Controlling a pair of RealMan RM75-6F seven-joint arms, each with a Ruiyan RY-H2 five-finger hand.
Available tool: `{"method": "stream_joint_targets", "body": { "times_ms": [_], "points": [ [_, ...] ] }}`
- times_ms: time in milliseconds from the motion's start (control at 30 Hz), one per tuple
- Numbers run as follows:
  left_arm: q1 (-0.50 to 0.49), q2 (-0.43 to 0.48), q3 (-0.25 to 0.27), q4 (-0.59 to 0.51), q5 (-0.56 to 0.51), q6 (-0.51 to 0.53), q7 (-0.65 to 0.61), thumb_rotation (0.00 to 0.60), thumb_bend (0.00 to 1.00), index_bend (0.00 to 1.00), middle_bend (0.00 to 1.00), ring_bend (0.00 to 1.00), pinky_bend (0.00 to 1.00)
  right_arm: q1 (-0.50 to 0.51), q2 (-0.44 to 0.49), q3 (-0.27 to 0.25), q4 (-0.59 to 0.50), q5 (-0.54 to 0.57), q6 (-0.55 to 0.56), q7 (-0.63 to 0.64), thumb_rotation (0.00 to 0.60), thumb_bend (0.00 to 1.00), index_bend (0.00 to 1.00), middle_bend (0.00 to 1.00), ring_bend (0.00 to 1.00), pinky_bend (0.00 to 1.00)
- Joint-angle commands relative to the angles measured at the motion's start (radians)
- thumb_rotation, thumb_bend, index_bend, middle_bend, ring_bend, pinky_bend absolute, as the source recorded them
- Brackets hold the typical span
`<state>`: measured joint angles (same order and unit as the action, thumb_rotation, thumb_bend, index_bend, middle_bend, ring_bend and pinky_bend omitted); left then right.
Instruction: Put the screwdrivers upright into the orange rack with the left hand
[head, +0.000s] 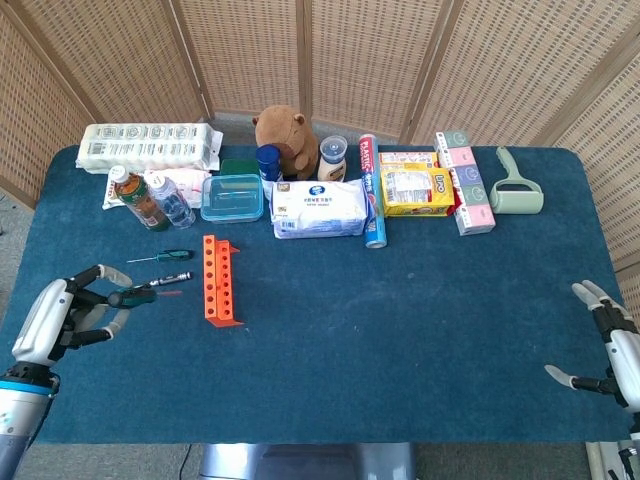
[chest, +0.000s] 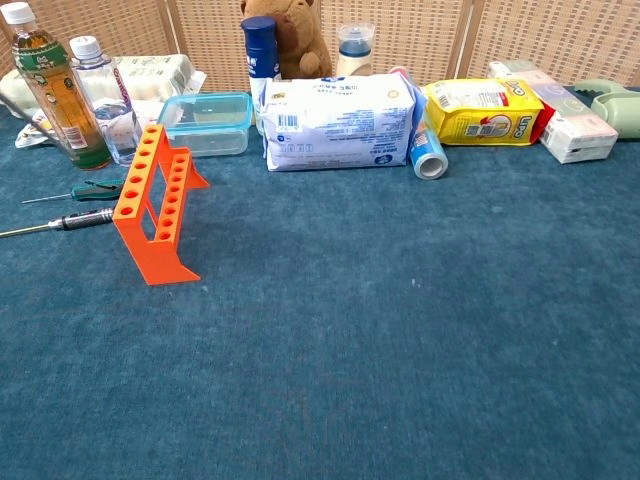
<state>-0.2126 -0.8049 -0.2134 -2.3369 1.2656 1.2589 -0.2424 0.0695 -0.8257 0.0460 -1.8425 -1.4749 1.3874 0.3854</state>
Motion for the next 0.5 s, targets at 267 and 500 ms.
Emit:
{"method": "stream_joint_targets", "body": {
  "times_ms": [267,500],
  "points": [
    [-0.072,0.057,0.002,0.101,0.130,-0.170,-0.340,0.600,0.41,0.51,1.00,1.00,1.00,-0.006,0.006,0.001,0.003,-0.003,0.011,0.015,0.600,0.00,0.02,0.02,0.00,0.00],
    [-0.086,0.044,0.007,0.097,0.072,-0.155,-0.275,0.600,0.41,0.51,1.00,1.00,1.00,-0.008,0.009,0.002,0.005,-0.003,0.015,0.025,0.600,0.00,0.02,0.02,0.00,0.00]
  ]
}}
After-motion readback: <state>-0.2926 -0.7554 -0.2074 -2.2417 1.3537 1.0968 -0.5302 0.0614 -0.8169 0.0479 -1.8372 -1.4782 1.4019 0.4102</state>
